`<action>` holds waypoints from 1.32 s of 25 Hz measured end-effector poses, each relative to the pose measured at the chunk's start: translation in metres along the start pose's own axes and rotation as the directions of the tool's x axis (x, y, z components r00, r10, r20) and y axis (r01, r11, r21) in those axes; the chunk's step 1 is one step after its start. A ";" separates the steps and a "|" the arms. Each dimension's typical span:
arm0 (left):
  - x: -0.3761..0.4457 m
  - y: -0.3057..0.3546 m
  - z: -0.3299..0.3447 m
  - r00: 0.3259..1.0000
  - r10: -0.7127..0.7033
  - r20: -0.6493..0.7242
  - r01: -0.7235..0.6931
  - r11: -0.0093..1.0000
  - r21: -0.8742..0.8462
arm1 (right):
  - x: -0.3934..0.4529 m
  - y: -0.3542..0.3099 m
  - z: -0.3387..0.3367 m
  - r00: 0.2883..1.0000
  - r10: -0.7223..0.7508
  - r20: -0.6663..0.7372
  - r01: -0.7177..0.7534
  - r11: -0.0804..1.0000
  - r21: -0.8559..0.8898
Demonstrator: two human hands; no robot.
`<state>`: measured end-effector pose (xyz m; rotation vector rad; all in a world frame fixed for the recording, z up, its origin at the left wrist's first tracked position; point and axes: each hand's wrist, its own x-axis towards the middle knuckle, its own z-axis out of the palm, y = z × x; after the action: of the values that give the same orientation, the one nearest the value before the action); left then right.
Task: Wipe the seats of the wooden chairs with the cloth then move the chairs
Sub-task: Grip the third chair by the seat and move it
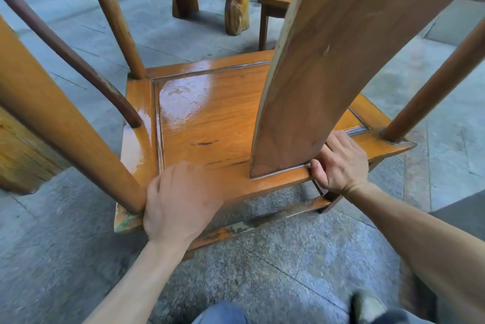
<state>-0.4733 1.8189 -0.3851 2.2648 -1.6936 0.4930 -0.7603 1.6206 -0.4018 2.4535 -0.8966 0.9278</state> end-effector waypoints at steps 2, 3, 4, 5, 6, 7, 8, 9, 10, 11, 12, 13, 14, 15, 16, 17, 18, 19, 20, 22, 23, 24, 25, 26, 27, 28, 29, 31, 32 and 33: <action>0.014 0.006 0.008 0.999 -0.032 0.002 0.032 0.999 0.018 | 0.014 0.014 0.016 1.000 -0.007 0.024 0.007 1.000 0.009; 0.020 0.010 0.010 0.999 -0.053 0.003 0.053 0.998 0.019 | 0.021 0.021 0.022 1.000 -0.021 0.021 0.020 1.000 0.008; 0.025 0.013 0.011 0.997 -0.072 -0.008 0.073 0.997 0.019 | 0.026 0.026 0.026 0.999 -0.034 0.005 0.034 0.999 0.006; 0.030 0.013 0.011 0.996 -0.089 -0.011 0.089 0.996 0.024 | 0.031 0.029 0.028 0.999 -0.042 -0.015 0.042 0.999 0.006; 0.036 0.013 0.011 0.994 -0.105 0.002 0.105 0.994 0.034 | 0.035 0.031 0.031 0.998 -0.048 -0.027 0.048 0.999 0.015; 0.037 0.014 0.010 0.993 -0.121 0.015 0.120 0.992 0.044 | 0.035 0.033 0.030 0.998 -0.052 -0.028 0.053 0.998 0.033; 0.035 0.015 0.008 0.990 -0.140 0.027 0.139 0.989 0.051 | 0.033 0.033 0.030 0.997 -0.063 -0.034 0.065 0.996 0.053; 0.030 0.017 0.006 0.987 -0.158 0.028 0.156 0.986 0.060 | 0.030 0.031 0.030 0.995 -0.083 -0.053 0.086 0.994 0.065; 0.028 0.020 0.006 0.985 -0.170 0.022 0.169 0.984 0.062 | 0.028 0.031 0.030 0.993 -0.097 -0.066 0.101 0.992 0.073; 0.027 0.021 0.005 0.984 -0.177 0.029 0.175 0.983 0.062 | 0.027 0.031 0.032 0.993 -0.093 -0.069 0.098 0.992 0.080; 0.027 0.021 0.004 0.983 -0.178 0.038 0.176 0.982 0.065 | 0.026 0.031 0.033 0.994 -0.083 -0.072 0.089 0.992 0.091; 0.029 0.022 0.004 0.984 -0.174 0.046 0.170 0.983 0.071 | 0.025 0.032 0.035 0.994 -0.072 -0.080 0.080 0.992 0.102; 0.031 0.022 0.004 0.984 -0.171 0.051 0.166 0.982 0.084 | 0.024 0.032 0.036 0.994 -0.070 -0.088 0.079 0.991 0.110; 0.032 0.023 0.004 0.983 -0.177 0.047 0.172 0.981 0.095 | 0.023 0.033 0.037 0.992 -0.076 -0.096 0.087 0.990 0.113; 0.031 0.023 0.005 0.982 -0.187 0.037 0.183 0.978 0.102 | 0.023 0.033 0.037 0.991 -0.082 -0.106 0.094 0.990 0.107; 0.031 0.024 0.006 0.981 -0.195 0.023 0.192 0.977 0.098 | 0.023 0.033 0.036 0.990 -0.081 -0.119 0.093 0.991 0.096; 0.033 0.024 0.007 0.981 -0.193 0.013 0.191 0.978 0.089 | 0.024 0.034 0.036 0.989 -0.072 -0.126 0.083 0.993 0.084; 0.034 0.024 0.008 0.983 -0.185 0.018 0.183 0.979 0.084 | 0.025 0.034 0.036 0.991 -0.062 -0.122 0.072 0.994 0.078; 0.034 0.023 0.008 0.984 -0.178 0.026 0.176 0.981 0.085 | 0.025 0.032 0.034 0.992 -0.059 -0.110 0.067 0.995 0.076; 0.031 0.023 0.008 0.983 -0.177 0.041 0.172 0.980 0.096 | 0.022 0.031 0.033 0.995 -0.049 -0.083 0.055 0.996 0.069; 0.031 0.024 0.009 0.984 -0.173 0.038 0.169 0.980 0.106 | 0.022 0.030 0.032 0.997 -0.036 -0.069 0.040 0.997 0.058; 0.031 0.024 0.009 0.984 -0.171 0.043 0.165 0.980 0.113 | 0.021 0.029 0.031 0.999 -0.020 -0.043 0.022 0.999 0.050; 0.032 0.024 0.007 0.984 -0.172 0.047 0.165 0.979 0.117 | 0.021 0.027 0.029 1.000 -0.002 -0.012 0.003 0.999 0.049; 0.032 0.023 0.006 0.984 -0.171 0.049 0.164 0.979 0.120 | 0.021 0.026 0.027 1.000 0.013 0.023 -0.015 0.998 0.054; 0.033 0.023 0.006 0.984 -0.171 0.053 0.163 0.979 0.122 | 0.021 0.025 0.026 0.998 0.027 0.056 -0.031 0.998 0.060; 0.032 0.024 0.005 0.983 -0.172 0.060 0.164 0.978 0.126 | 0.021 0.024 0.023 0.996 0.038 0.085 -0.043 0.997 0.062; 0.032 0.024 0.004 0.982 -0.177 0.069 0.167 0.977 0.130 | 0.021 0.023 0.021 0.993 0.046 0.111 -0.053 0.997 0.062; 0.032 0.024 0.004 0.979 -0.186 0.082 0.174 0.976 0.130 | 0.022 0.023 0.018 0.985 0.055 0.161 -0.066 0.996 0.065; 0.032 0.024 0.004 0.979 -0.187 0.085 0.176 0.976 0.126 | 0.023 0.023 0.016 0.981 0.057 0.185 -0.070 0.995 0.065; 0.032 0.023 0.005 0.978 -0.186 0.090 0.175 0.977 0.124 | 0.023 0.023 0.015 0.977 0.057 0.208 -0.072 0.995 0.067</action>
<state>-0.4866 1.7830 -0.3755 2.5373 -1.5192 0.4535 -0.7559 1.5860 -0.3938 2.6348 -1.0335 0.7503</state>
